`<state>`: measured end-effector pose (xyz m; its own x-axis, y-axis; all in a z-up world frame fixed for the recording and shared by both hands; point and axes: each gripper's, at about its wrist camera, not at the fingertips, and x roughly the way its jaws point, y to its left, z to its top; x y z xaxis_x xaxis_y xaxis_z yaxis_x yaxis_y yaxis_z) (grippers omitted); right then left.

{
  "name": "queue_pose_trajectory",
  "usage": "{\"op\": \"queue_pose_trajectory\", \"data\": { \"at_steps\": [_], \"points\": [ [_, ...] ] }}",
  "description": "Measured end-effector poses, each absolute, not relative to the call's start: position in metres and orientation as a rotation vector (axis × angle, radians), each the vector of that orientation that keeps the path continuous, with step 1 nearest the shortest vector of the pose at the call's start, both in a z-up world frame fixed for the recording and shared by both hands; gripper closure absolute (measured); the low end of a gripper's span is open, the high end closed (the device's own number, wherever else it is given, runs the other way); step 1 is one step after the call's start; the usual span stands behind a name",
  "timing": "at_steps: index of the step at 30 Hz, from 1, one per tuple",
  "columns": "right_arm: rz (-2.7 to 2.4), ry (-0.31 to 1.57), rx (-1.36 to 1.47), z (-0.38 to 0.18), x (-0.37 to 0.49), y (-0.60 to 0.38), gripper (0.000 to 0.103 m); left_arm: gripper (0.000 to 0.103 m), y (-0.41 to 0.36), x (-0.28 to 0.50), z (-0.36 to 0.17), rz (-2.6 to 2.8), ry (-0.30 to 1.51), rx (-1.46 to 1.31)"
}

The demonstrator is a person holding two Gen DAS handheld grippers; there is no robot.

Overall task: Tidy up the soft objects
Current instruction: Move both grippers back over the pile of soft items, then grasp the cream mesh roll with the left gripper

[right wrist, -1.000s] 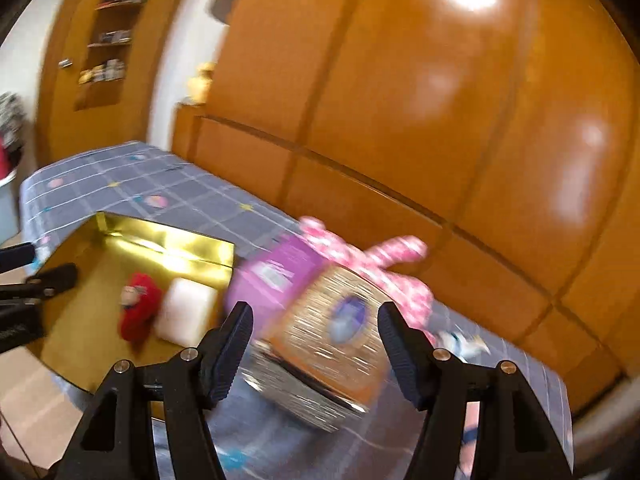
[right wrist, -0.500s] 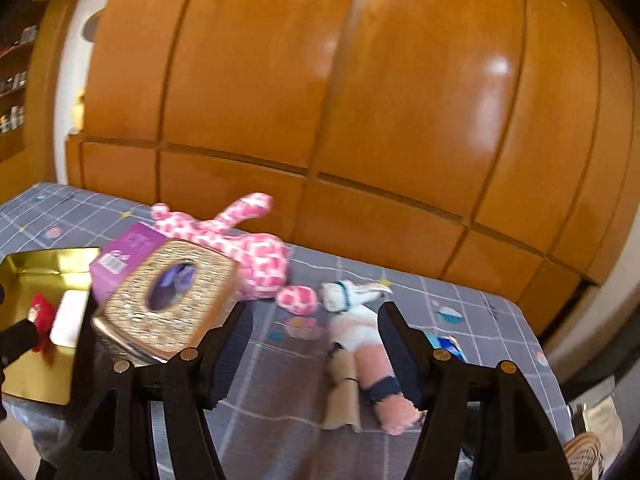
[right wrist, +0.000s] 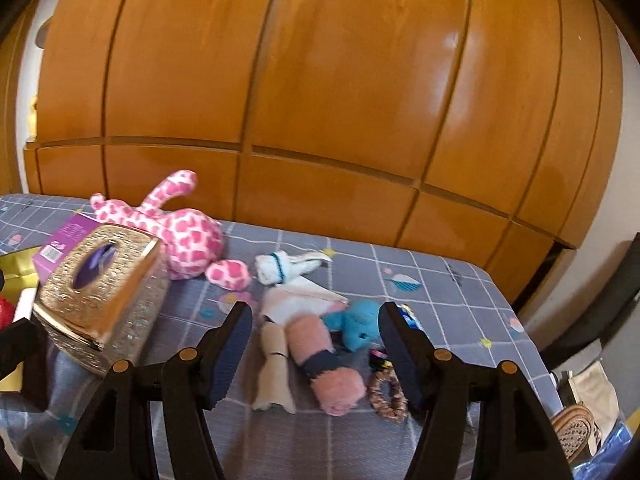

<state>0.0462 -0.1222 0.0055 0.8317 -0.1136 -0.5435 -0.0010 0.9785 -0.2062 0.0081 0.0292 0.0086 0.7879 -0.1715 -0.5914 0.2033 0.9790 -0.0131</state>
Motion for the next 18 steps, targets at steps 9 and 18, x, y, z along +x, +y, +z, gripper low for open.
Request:
{"op": "queue_pose_trajectory", "data": {
  "at_steps": [9,18],
  "points": [
    [-0.139,0.655,-0.197,-0.01,0.051,-0.17,0.036,0.028,-0.013,0.036,-0.008,-0.284,0.704,0.078],
    [-0.302,0.76,-0.11,-0.022,0.056,-0.258,0.036,0.029,-0.055,0.069,-0.046,-0.366,0.808,0.063]
  ]
}}
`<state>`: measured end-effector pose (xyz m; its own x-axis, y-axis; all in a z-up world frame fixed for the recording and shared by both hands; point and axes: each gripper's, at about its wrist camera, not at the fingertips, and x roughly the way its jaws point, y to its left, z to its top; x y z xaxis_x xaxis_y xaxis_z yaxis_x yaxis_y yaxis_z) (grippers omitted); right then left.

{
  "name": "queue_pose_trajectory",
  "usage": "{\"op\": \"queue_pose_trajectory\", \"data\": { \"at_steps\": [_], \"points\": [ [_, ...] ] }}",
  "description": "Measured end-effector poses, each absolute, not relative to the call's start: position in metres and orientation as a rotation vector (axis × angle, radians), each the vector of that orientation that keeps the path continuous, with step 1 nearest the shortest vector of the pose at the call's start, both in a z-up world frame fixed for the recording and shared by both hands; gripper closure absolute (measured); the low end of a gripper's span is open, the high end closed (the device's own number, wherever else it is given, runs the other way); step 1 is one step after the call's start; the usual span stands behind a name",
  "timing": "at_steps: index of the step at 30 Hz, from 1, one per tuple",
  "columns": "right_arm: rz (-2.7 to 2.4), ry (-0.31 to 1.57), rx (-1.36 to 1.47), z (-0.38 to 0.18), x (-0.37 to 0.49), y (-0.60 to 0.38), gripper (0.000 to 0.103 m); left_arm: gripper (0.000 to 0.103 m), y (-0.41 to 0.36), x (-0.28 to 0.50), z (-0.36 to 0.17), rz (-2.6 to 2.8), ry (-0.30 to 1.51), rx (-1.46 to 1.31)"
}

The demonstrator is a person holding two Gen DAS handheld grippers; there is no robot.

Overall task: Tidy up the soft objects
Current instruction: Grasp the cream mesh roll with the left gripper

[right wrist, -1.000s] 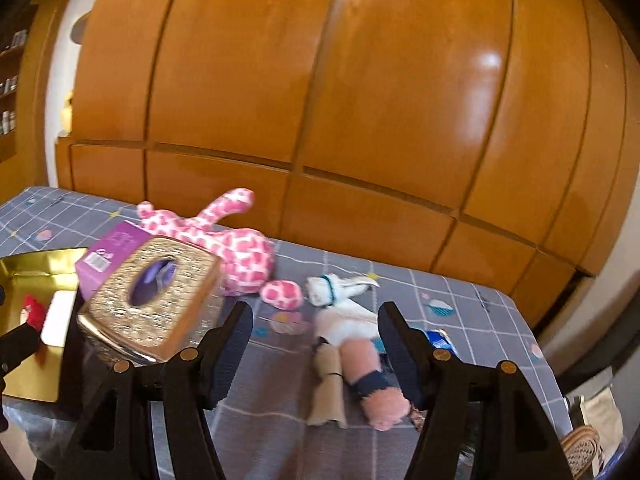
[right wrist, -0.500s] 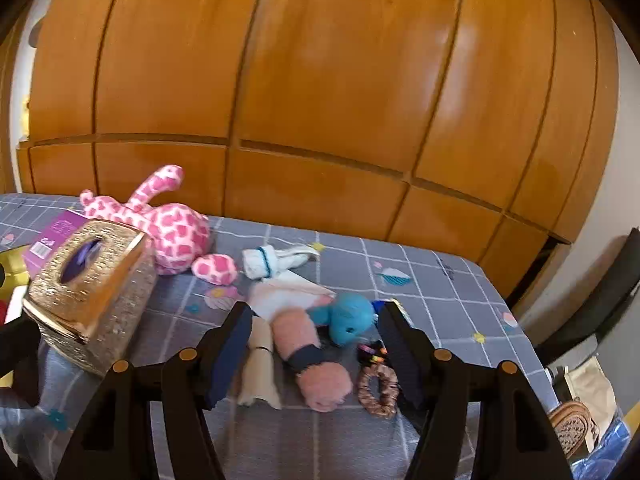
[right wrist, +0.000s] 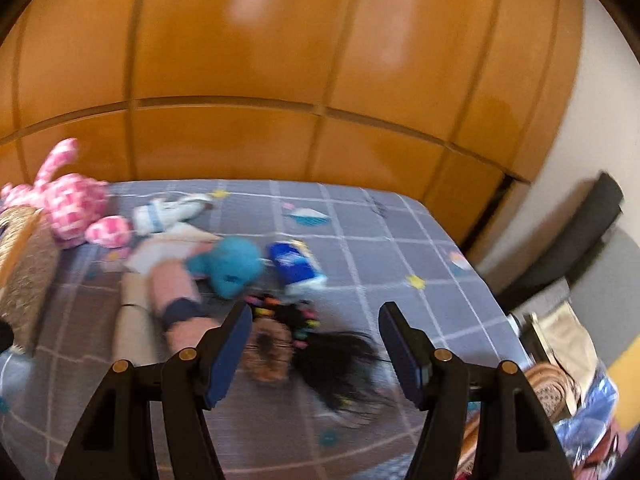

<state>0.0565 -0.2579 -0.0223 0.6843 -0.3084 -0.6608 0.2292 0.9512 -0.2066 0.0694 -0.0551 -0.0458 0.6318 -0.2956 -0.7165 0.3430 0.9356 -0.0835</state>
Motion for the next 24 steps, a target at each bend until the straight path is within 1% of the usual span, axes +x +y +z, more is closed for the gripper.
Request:
{"op": "queue_pose_trajectory", "data": {
  "at_steps": [2,3,5,6,7,10,18,19,20,21,23,24],
  "points": [
    [-0.328,0.77,-0.076,-0.022,0.058,-0.274,0.036,0.029,-0.063,0.079,-0.057,-0.381,0.843,0.051],
    [-0.341,0.776,-0.056,-0.024,0.058,-0.282,0.036,0.031,-0.068,0.084,-0.064,-0.387,0.866,0.041],
    [-0.35,0.789,-0.016,-0.028,0.06,-0.292,0.036,0.039,-0.073,0.093,-0.076,-0.384,0.897,0.026],
    [-0.348,0.796,0.001,-0.031,0.061,-0.295,0.036,0.045,-0.076,0.1,-0.082,-0.383,0.924,0.012],
    [-0.34,0.818,0.024,-0.034,0.062,-0.298,0.036,0.049,-0.077,0.105,-0.087,-0.385,0.944,-0.004],
    [-0.319,0.842,0.076,-0.039,0.065,-0.307,0.036,0.049,-0.082,0.118,-0.097,-0.384,0.971,-0.039],
    [-0.277,0.91,0.198,-0.055,0.071,-0.323,0.036,0.049,-0.106,0.158,-0.119,-0.345,1.013,-0.022],
    [-0.273,0.921,0.209,-0.057,0.071,-0.325,0.036,0.053,-0.107,0.163,-0.124,-0.341,1.027,-0.017],
    [-0.262,0.938,0.227,-0.06,0.072,-0.326,0.036,0.06,-0.109,0.168,-0.13,-0.34,1.046,-0.017],
    [-0.258,0.947,0.237,-0.063,0.072,-0.327,0.036,0.075,-0.11,0.172,-0.134,-0.34,1.06,-0.018],
    [-0.258,0.942,0.249,-0.063,0.07,-0.329,0.036,0.079,-0.108,0.176,-0.142,-0.355,1.079,-0.051],
    [-0.252,0.943,0.253,-0.063,0.07,-0.329,0.036,0.082,-0.105,0.173,-0.141,-0.36,1.068,-0.063]
  ]
}}
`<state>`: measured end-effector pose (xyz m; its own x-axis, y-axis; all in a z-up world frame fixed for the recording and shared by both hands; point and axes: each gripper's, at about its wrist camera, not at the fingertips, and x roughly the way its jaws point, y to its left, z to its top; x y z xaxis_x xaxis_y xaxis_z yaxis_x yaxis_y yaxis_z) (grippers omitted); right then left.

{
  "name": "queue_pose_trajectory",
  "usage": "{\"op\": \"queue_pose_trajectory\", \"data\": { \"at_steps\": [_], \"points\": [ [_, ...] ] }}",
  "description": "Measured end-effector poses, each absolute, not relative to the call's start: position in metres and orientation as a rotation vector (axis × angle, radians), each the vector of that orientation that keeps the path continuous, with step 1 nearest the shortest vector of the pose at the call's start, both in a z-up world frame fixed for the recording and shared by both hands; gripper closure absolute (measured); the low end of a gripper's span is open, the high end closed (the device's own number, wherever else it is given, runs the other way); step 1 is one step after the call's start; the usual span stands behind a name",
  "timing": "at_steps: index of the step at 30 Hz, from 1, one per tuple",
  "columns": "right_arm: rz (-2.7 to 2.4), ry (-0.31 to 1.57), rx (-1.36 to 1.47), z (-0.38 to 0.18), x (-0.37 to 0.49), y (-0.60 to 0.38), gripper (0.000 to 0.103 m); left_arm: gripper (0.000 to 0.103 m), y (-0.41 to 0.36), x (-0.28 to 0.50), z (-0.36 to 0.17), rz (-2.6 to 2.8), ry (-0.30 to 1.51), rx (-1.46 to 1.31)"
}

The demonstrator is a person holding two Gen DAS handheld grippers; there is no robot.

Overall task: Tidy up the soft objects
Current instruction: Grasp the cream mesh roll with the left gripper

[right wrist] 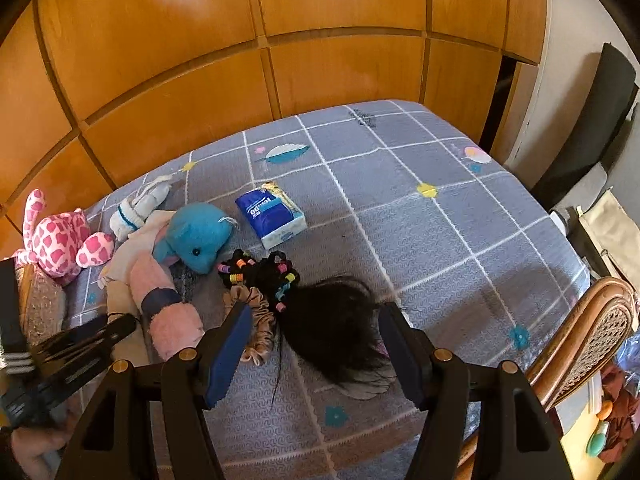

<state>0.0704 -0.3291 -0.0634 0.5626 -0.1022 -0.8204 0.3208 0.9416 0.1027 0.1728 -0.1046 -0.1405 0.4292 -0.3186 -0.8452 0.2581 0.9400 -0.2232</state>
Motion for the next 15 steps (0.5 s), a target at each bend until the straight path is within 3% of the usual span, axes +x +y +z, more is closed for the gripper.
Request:
{"op": "queue_pose_trajectory", "data": {
  "at_steps": [15],
  "points": [
    [0.004,1.016,0.082,-0.073,0.115,-0.251,0.037,0.083,-0.071,0.094,-0.125,-0.385,0.989,0.031]
  ]
}}
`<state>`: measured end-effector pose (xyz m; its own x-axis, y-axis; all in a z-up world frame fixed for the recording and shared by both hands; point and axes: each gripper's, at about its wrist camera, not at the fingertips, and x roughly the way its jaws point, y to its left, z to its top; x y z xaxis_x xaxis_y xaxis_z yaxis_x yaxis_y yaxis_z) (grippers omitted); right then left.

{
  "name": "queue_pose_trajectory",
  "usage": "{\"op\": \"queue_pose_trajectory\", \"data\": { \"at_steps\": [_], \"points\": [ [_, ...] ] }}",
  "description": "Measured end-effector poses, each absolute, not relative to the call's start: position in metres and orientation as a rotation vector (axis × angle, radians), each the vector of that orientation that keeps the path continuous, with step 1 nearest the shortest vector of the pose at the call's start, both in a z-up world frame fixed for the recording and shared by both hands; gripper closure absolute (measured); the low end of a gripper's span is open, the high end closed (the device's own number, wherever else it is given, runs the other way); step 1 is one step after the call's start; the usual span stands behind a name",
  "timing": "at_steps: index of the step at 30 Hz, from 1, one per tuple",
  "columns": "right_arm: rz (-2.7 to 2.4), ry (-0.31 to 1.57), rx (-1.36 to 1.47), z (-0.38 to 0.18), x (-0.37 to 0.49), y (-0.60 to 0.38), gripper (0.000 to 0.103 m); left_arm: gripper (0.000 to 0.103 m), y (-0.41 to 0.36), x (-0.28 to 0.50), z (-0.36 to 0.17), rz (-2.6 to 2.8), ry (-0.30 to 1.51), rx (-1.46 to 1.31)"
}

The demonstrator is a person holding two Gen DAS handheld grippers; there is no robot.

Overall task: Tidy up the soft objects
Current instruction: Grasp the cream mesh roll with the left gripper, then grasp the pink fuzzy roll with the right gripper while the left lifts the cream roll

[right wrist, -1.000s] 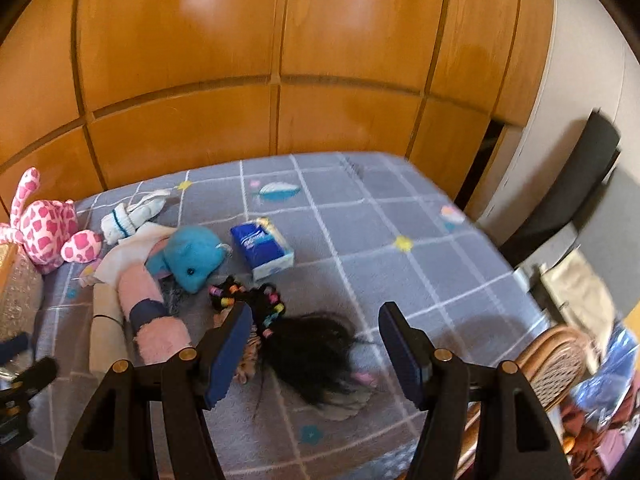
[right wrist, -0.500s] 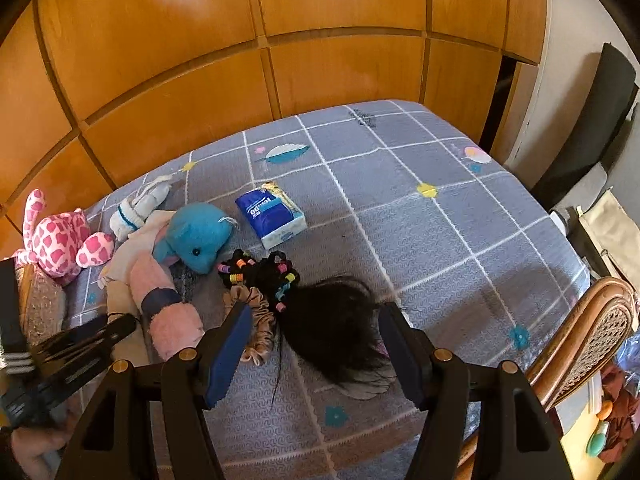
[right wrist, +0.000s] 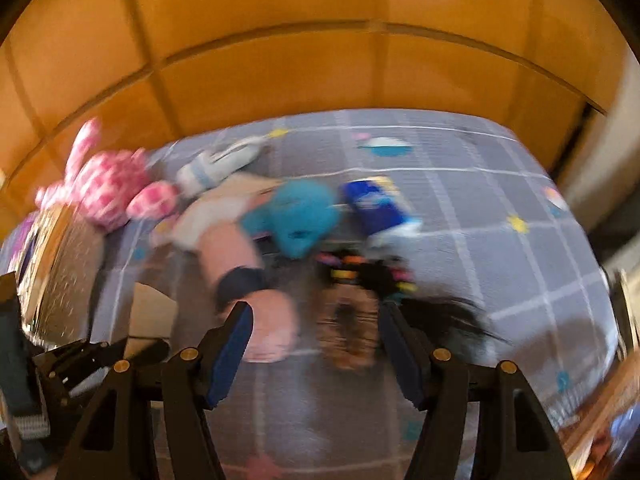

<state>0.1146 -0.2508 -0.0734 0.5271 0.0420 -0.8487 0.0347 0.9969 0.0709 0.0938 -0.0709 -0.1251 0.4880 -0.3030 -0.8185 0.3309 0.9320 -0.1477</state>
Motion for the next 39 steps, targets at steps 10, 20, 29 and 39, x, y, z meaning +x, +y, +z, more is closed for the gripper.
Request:
{"op": "queue_pose_trajectory", "data": {
  "at_steps": [10,20,29,39],
  "points": [
    [0.12,1.181,-0.094,-0.139,0.172,-0.195,0.057,0.083,-0.058,0.078,-0.147,-0.351,1.016,0.039],
    [0.111,1.206,-0.108,-0.151,0.169,-0.199,0.059,0.086,-0.056,0.073,-0.143,-0.333,0.977,0.057],
    [0.107,1.213,-0.061,-0.153,0.18,-0.211,0.056,0.086,-0.054,0.057,-0.137,-0.332,0.976,0.064],
    [0.103,1.199,-0.088,-0.154,0.182,-0.209,0.056,0.086,-0.042,0.033,-0.097,-0.344,0.882,0.048]
  ]
}}
